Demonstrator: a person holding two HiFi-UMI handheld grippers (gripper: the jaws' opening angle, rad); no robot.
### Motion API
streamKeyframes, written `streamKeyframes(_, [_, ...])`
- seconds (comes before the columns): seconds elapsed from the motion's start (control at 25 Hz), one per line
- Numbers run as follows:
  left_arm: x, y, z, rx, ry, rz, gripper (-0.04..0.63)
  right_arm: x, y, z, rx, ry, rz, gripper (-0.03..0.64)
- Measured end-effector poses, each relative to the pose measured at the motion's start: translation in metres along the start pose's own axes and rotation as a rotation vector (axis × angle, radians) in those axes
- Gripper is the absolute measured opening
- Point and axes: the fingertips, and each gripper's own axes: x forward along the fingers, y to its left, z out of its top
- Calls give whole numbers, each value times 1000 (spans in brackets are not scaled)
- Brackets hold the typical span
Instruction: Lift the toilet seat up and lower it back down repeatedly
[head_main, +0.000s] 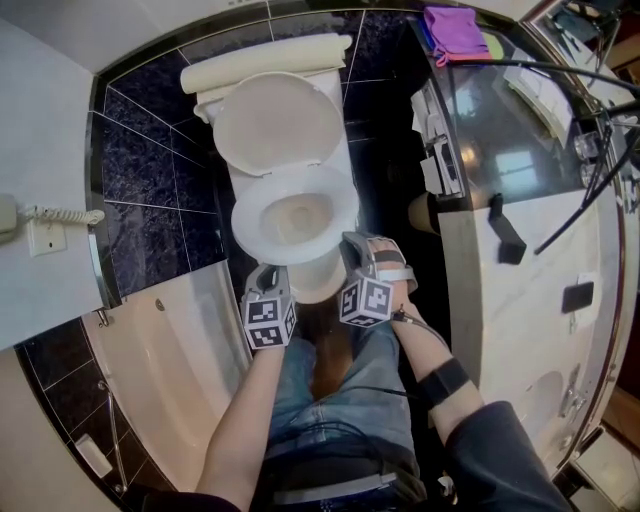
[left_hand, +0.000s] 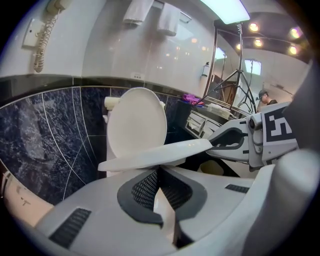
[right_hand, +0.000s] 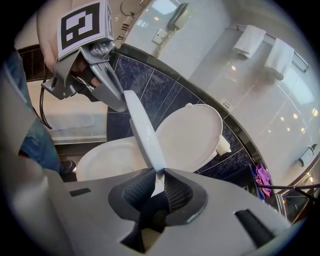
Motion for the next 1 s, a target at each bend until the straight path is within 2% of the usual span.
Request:
streamKeyframes(0.2, [-3, -7, -32, 4, 30, -13, 0, -6, 30, -16, 0, 18, 30, 53])
streamKeyframes(0.28, [-3, -9, -44, 0, 38, -12, 0, -9, 41, -24, 6, 22, 36, 17])
streamKeyframes(0.44, [-3, -15, -71, -27, 71, -17, 0, -13, 47, -53, 103, 60, 18, 17])
streamKeyframes(0.68, [6, -19, -126, -34, 113, 1, 0, 5, 24, -95, 258, 108, -55, 17])
streamKeyframes(1.0, [25, -28, -208, 12, 187, -10, 0, 51, 30, -117, 342, 105, -55, 18])
